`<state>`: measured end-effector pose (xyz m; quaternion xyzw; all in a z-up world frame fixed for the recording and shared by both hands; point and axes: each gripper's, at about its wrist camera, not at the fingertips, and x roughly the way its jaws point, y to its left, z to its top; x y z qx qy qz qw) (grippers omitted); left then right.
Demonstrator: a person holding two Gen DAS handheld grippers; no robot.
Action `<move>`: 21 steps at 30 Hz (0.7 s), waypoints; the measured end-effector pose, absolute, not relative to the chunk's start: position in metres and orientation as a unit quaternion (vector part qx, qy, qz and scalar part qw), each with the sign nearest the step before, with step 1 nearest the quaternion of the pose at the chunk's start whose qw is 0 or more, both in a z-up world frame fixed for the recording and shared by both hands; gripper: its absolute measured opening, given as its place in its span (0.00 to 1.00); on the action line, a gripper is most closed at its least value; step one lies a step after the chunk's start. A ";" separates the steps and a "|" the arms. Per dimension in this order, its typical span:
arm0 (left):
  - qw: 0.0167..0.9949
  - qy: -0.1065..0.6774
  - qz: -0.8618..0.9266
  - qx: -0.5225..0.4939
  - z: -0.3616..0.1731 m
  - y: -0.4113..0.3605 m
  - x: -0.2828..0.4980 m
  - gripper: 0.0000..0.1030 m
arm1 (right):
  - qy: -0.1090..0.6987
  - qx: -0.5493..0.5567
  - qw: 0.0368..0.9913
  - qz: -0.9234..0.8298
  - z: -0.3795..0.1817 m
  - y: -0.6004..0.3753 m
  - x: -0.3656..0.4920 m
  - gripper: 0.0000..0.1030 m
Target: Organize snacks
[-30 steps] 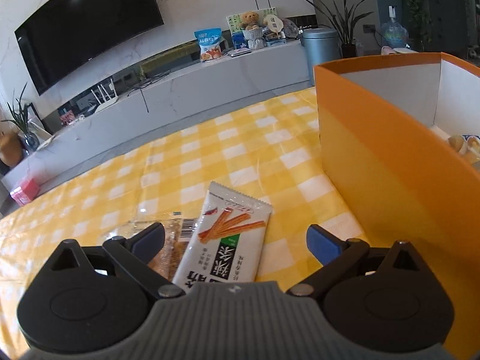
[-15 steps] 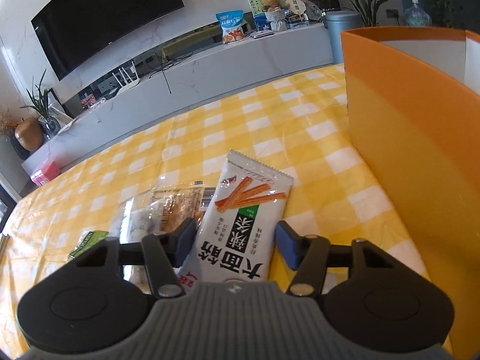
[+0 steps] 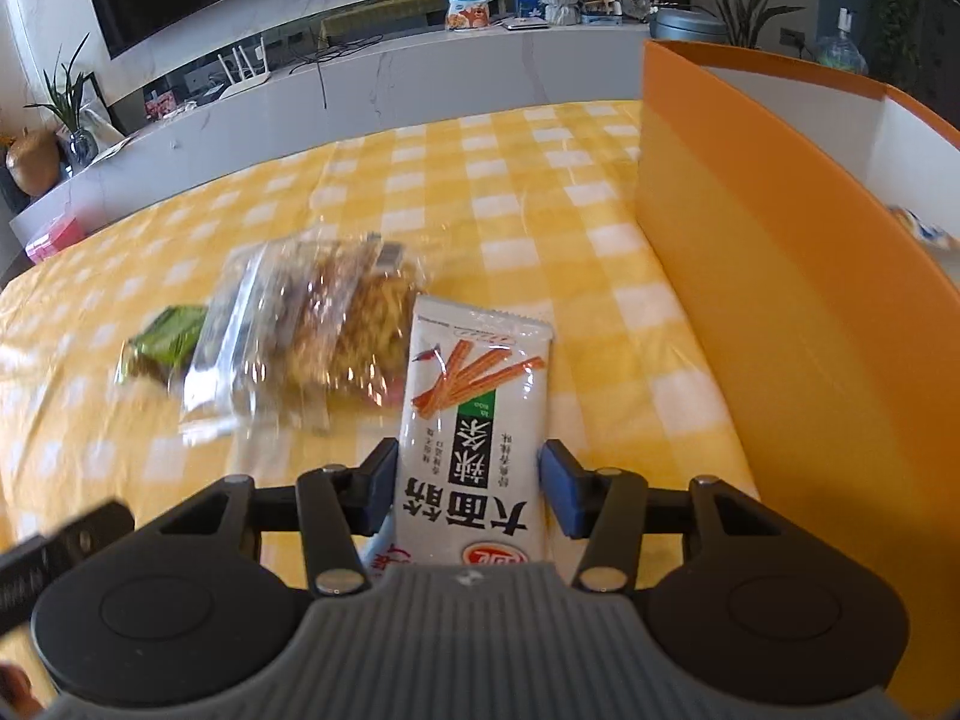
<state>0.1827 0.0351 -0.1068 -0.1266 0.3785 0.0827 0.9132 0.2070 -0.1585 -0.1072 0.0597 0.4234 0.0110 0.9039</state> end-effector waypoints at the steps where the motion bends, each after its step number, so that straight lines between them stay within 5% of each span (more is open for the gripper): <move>1: 0.913 0.379 0.082 -0.125 -0.107 0.034 0.183 1.00 | 0.422 0.049 0.905 0.009 -0.108 -0.157 0.203 0.50; 10: 0.916 0.378 0.078 -0.111 -0.107 0.029 0.182 1.00 | 0.398 -0.001 0.917 -0.006 -0.116 -0.147 0.211 0.59; 13: 0.918 0.373 0.080 -0.105 -0.104 0.027 0.181 1.00 | 0.389 0.003 0.921 -0.019 -0.117 -0.148 0.209 0.49; 21: 0.929 0.352 0.068 -0.090 -0.089 0.021 0.174 1.00 | 0.393 0.020 0.919 -0.028 -0.114 -0.151 0.211 0.47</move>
